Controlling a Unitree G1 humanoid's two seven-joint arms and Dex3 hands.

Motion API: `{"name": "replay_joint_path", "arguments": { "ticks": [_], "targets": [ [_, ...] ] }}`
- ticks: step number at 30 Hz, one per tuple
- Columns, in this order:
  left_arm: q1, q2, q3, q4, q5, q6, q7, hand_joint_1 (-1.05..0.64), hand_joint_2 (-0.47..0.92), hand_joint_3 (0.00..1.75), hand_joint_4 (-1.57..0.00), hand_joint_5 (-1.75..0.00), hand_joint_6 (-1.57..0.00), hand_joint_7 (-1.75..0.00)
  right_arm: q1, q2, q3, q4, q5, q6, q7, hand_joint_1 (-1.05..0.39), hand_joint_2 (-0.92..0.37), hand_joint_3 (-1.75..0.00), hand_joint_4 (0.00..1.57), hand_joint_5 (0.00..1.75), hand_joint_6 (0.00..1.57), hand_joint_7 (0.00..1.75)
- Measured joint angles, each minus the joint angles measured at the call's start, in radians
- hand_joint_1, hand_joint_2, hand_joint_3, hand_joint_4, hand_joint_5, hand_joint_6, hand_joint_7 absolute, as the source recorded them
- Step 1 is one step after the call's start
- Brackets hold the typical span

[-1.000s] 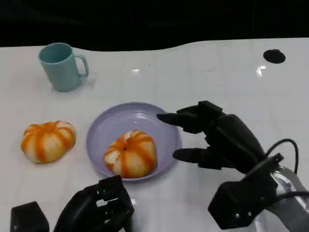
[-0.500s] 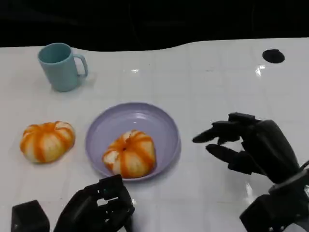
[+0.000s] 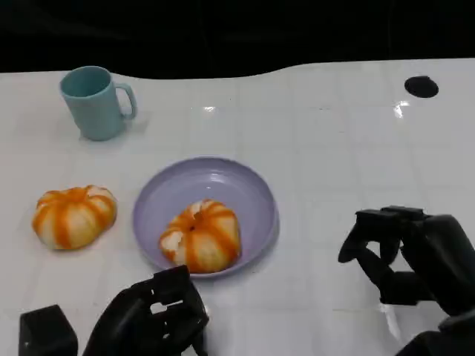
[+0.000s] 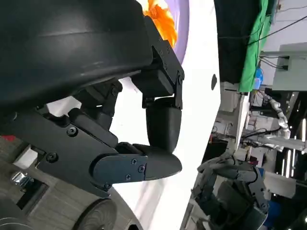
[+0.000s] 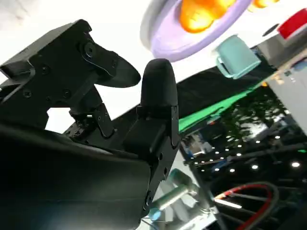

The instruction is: Grasp the bread from the table and place it into the plate.

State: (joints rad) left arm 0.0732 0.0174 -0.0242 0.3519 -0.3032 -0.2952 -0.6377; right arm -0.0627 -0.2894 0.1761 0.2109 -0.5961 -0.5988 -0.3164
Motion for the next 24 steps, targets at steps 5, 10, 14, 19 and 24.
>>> {"name": "replay_joint_path", "arguments": {
  "ticks": [5, 10, 14, 19, 24],
  "targets": [
    [-0.003, 0.0, 0.0, 0.0, 0.0, 0.0, 0.0, -0.58, 0.7, 0.6, -0.77, -1.75, -0.74, -1.46, 0.052, 0.001, -0.002, -0.038, 0.003, 0.041, 0.022, -0.22, -0.4, -1.22, 0.82, 1.75, 0.7, 1.46],
    [-0.003, 0.001, 0.0, 0.0, 0.0, 0.0, 0.0, -0.59, 0.7, 0.6, -0.78, -1.75, -0.74, -1.45, 0.078, 0.011, 0.0, -0.042, 0.004, 0.046, 0.023, -0.23, -0.43, -1.19, 0.81, 1.75, 0.69, 1.48],
    [-0.003, 0.001, 0.001, 0.001, 0.0, 0.0, 0.0, -0.59, 0.7, 0.6, -0.78, -1.75, -0.74, -1.45, 0.08, 0.016, 0.003, -0.033, 0.002, 0.042, 0.019, -0.24, -0.44, -1.17, 0.82, 1.75, 0.69, 1.47],
    [-0.004, 0.003, 0.002, 0.005, 0.0, 0.0, 0.0, -0.58, 0.7, 0.6, -0.78, -1.75, -0.74, -1.45, 0.08, 0.017, 0.01, -0.002, -0.002, 0.04, 0.006, -0.24, -0.46, -1.14, 0.83, 1.75, 0.71, 1.43],
    [-0.005, 0.003, 0.003, 0.008, -0.001, 0.0, -0.001, -0.6, 0.7, 0.59, -0.79, -1.75, -0.75, -1.45, 0.073, 0.018, 0.021, 0.035, -0.002, 0.02, -0.006, -0.24, -0.45, -1.14, 0.83, 1.75, 0.71, 1.42]
  ]
}}
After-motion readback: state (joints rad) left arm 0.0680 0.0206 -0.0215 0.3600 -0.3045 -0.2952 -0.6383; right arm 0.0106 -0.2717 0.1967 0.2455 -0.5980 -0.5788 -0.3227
